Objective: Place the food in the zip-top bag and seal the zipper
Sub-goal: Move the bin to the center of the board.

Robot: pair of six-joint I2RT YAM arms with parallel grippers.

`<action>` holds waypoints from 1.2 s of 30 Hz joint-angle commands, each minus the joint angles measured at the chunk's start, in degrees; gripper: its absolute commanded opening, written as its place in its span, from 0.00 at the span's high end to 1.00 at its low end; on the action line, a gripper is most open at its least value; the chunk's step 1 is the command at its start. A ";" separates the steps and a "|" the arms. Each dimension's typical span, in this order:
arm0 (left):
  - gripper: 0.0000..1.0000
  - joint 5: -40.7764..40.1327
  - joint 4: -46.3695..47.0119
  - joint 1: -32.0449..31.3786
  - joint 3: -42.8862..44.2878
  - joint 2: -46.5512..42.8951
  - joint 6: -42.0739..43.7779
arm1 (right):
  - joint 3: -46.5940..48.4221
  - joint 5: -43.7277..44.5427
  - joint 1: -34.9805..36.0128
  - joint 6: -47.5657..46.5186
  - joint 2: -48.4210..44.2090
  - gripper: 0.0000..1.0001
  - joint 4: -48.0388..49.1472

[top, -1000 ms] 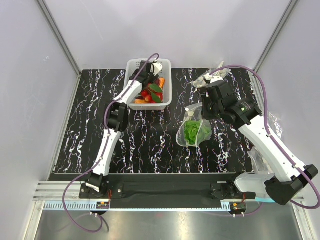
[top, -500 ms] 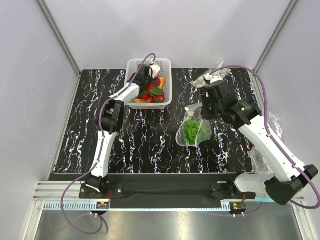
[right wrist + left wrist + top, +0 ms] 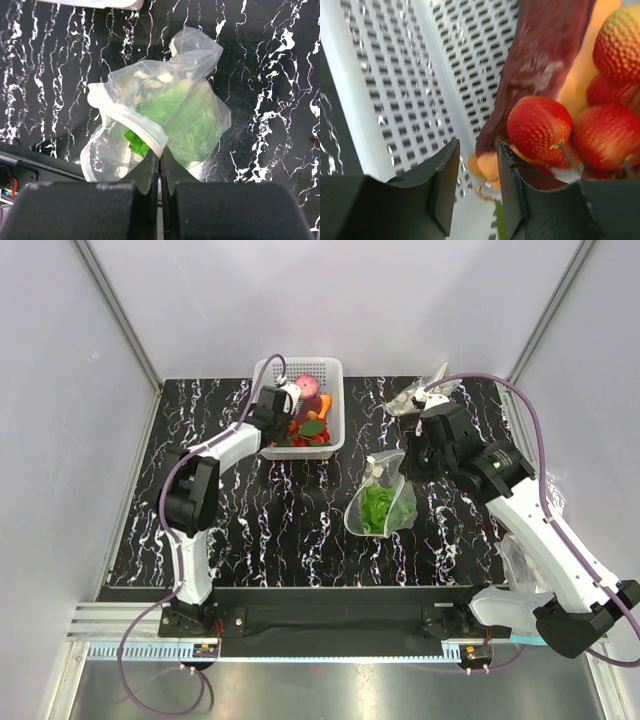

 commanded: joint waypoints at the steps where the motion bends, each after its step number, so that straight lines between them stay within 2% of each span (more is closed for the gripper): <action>1: 0.59 -0.93 -2.07 0.14 -2.95 -4.26 -5.79 | 0.10 -1.47 -0.47 1.19 -2.30 1.00 2.39; 7: 0.58 -0.32 -3.39 -0.82 -14.11 -10.85 -12.12 | 0.63 -2.61 -0.38 1.72 -1.78 1.00 2.39; 14: 0.59 -0.40 -9.72 -0.74 -17.63 -13.23 -15.29 | 0.81 -4.37 -0.38 2.25 -1.07 1.00 2.65; 17: 0.59 -1.80 -8.24 -0.82 -23.78 -18.58 -17.13 | 0.81 -3.93 -0.38 1.81 -0.20 1.00 2.48; 19: 0.58 -0.24 -2.99 -0.74 -31.04 -24.73 -18.89 | 1.15 -3.93 -0.47 1.37 0.59 1.00 2.82; 23: 0.57 2.58 -4.35 -1.26 -35.12 -31.25 -21.00 | 1.86 -4.28 -0.38 0.75 1.39 1.00 3.26; 25: 0.56 0.22 -4.44 -3.71 -36.45 -35.46 -22.41 | 1.60 -4.45 -0.29 0.75 1.56 1.00 3.88; 27: 0.51 -3.72 -4.18 -4.69 -37.85 -40.10 -23.98 | 1.34 -4.98 -0.47 0.75 1.65 1.00 4.49; 30: 0.37 -5.75 -1.90 -4.43 -37.78 -43.55 -24.43 | 0.63 -5.51 -0.38 0.75 1.56 1.00 5.29; 35: 0.21 -7.78 -4.53 -4.52 -30.58 -40.58 -23.64 | 0.72 -5.95 -0.38 0.40 1.65 1.00 4.76; 36: 0.15 -8.74 -4.71 -4.52 -28.74 -39.36 -23.56 | 0.72 -5.86 -0.38 0.23 1.56 1.00 4.58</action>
